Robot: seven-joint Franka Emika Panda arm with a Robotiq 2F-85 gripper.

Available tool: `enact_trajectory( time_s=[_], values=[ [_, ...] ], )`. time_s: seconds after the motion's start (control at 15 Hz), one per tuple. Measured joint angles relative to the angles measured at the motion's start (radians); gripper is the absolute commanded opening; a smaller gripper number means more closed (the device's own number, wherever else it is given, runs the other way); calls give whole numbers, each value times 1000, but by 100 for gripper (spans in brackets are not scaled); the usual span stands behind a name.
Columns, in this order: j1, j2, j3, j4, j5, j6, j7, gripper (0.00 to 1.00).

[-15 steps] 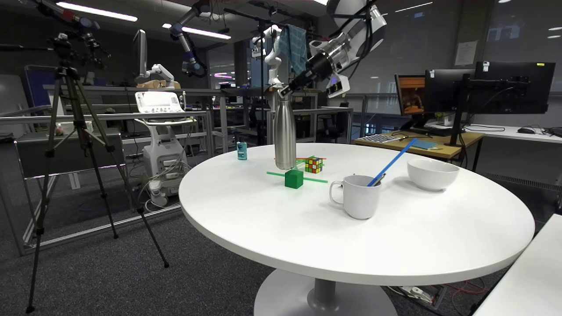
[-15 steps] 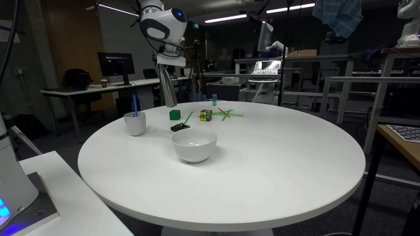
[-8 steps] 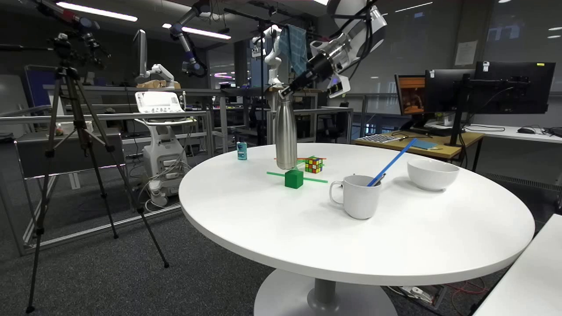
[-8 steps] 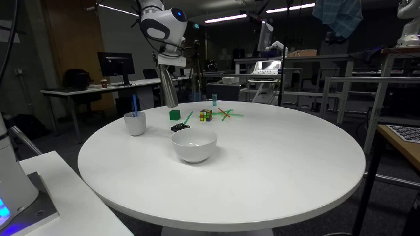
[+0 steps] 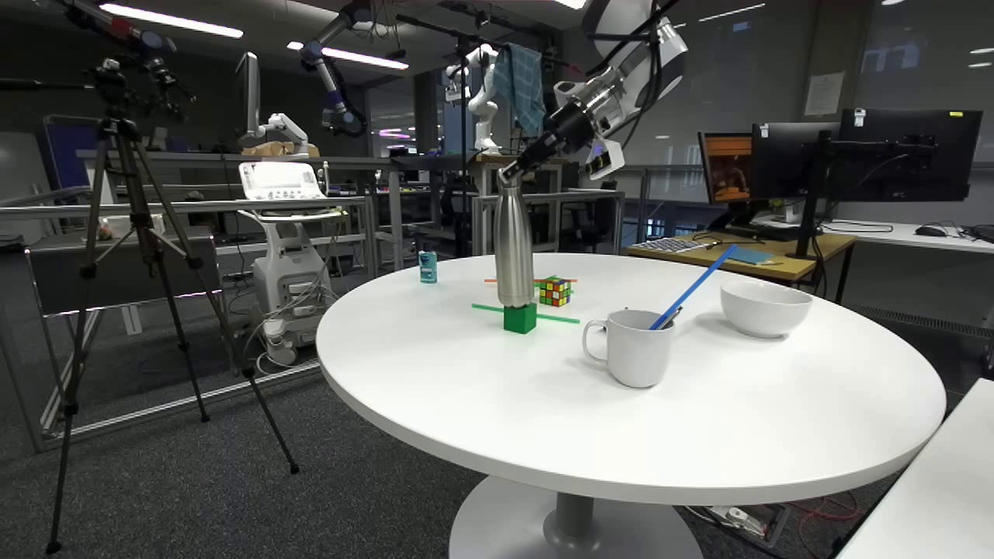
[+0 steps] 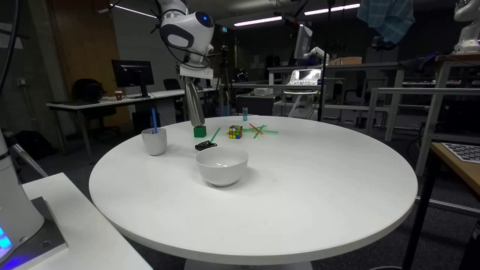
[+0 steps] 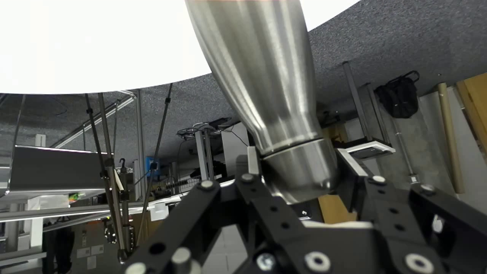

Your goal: Put the silver flask on top of the green block

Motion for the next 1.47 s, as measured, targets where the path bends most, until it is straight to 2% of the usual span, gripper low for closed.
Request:
enact_trajectory(
  time_s=[0.47, 1.47],
  values=[
    [1, -1, 5, -9, 5, 0, 113, 27],
    [-18, -31, -4, -12, 7, 0, 134, 27]
  ],
)
